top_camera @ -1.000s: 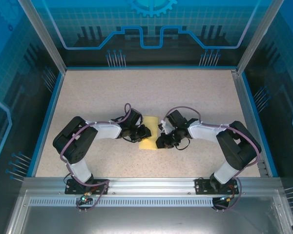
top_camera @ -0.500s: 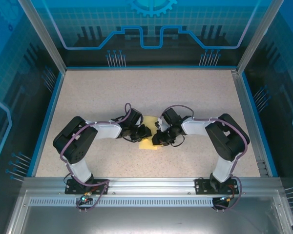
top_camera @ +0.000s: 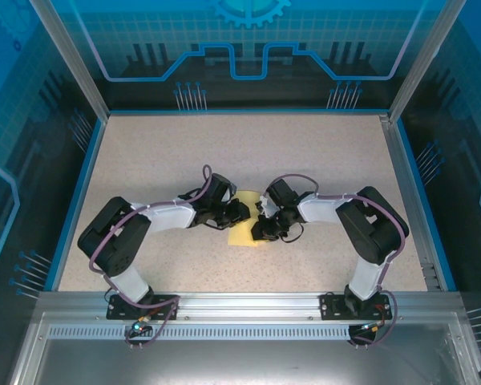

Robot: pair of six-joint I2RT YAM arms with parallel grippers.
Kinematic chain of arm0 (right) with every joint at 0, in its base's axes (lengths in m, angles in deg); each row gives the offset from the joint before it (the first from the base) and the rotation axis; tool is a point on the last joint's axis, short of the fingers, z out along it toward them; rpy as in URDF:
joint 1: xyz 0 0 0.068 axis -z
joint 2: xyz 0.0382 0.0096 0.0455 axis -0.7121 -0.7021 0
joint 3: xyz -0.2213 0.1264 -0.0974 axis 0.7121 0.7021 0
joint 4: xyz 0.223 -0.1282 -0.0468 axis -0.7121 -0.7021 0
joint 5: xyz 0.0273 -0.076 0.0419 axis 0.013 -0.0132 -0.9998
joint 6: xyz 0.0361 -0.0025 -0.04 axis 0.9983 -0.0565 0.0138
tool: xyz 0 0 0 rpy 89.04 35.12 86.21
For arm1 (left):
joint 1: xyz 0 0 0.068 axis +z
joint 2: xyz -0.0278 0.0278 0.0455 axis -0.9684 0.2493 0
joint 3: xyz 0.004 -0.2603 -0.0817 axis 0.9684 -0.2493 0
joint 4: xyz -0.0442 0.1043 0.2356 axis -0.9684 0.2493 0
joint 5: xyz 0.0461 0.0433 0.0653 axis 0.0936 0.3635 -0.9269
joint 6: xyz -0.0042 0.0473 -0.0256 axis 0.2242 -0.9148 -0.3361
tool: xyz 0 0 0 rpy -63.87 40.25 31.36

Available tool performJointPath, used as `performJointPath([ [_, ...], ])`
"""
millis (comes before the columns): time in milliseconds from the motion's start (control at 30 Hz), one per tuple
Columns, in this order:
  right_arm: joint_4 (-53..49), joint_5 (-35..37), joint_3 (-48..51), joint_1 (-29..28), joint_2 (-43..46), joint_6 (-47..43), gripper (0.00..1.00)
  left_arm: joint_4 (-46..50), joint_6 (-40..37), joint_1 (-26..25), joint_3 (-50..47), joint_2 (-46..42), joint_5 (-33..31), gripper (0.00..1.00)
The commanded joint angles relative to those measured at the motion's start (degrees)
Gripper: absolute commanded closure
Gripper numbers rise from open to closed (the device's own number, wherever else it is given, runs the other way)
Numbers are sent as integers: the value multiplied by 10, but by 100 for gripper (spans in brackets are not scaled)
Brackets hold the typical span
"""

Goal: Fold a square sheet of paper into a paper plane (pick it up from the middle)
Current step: Fold the triangle a second time at the center of the table.

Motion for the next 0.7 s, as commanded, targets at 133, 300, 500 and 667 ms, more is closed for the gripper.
performJointPath([
  [133,-26,30,21,-2,-17,3,86,-54,36,-9,-24,32,47,99],
  [300,-30,34,19,-2,-21,3,87,-66,48,-15,-30,48,50,100],
  [500,-31,36,18,-2,-23,5,87,-63,60,-17,-44,45,41,100],
  [667,-35,39,18,-2,-25,4,87,-77,58,-20,-46,49,38,100],
])
